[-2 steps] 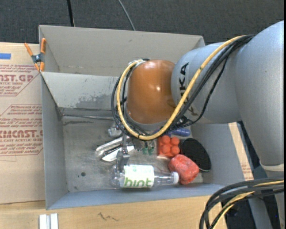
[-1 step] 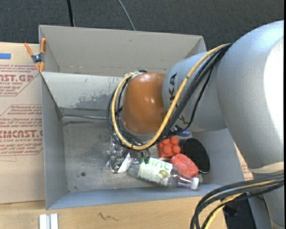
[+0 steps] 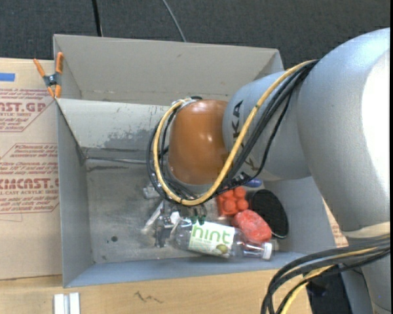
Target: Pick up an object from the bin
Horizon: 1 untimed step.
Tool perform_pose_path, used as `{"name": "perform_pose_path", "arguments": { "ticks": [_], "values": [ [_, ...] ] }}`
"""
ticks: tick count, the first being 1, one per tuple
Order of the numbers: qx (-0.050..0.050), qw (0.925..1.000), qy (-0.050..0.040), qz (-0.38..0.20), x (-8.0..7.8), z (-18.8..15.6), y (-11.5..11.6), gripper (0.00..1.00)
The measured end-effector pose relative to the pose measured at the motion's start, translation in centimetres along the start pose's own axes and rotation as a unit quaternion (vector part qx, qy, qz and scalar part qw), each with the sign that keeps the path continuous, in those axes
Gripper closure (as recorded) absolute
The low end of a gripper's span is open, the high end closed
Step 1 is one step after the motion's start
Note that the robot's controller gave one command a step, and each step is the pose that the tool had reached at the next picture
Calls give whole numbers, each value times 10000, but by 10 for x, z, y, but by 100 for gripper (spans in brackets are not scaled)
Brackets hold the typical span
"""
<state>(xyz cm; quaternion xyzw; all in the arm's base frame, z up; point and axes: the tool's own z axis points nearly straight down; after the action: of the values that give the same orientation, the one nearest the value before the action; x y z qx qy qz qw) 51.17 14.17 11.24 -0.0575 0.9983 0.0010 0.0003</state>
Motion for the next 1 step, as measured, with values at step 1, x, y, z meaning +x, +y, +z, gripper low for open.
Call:
{"name": "perform_pose_path", "arguments": {
  "ticks": [1],
  "values": [
    [0, 10000, 0, 0, 0, 0, 0, 0]
  ]
}}
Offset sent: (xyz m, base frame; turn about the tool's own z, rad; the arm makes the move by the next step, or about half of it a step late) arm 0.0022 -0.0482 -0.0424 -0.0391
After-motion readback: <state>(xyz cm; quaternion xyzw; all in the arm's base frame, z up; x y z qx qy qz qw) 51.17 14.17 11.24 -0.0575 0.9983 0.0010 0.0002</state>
